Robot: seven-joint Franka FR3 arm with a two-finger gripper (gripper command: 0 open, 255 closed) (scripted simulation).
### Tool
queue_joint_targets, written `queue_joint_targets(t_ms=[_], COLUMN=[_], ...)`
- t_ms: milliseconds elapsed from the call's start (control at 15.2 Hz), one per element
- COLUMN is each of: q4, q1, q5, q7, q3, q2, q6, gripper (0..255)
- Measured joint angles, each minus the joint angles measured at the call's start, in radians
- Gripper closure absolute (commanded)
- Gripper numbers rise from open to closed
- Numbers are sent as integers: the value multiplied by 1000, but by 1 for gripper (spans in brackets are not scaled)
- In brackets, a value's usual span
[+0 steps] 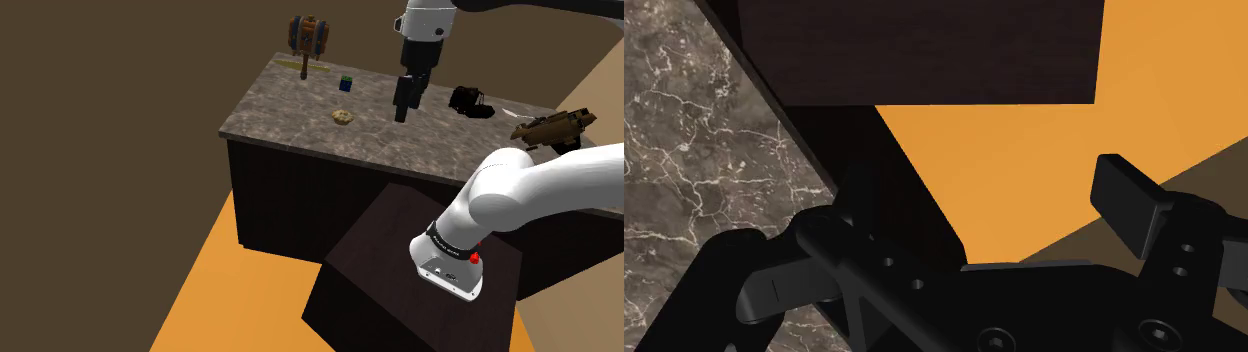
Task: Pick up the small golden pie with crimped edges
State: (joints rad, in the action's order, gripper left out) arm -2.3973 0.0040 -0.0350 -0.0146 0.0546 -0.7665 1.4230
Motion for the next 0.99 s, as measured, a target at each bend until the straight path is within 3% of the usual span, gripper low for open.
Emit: queue_joint_targets(t_ms=[330, 990], q4=[-57, -181], q1=[-9, -81], q5=[61, 300], q7=[23, 46], q3=[6, 7], q2=[30, 216], q6=[107, 502], gripper=[0, 0])
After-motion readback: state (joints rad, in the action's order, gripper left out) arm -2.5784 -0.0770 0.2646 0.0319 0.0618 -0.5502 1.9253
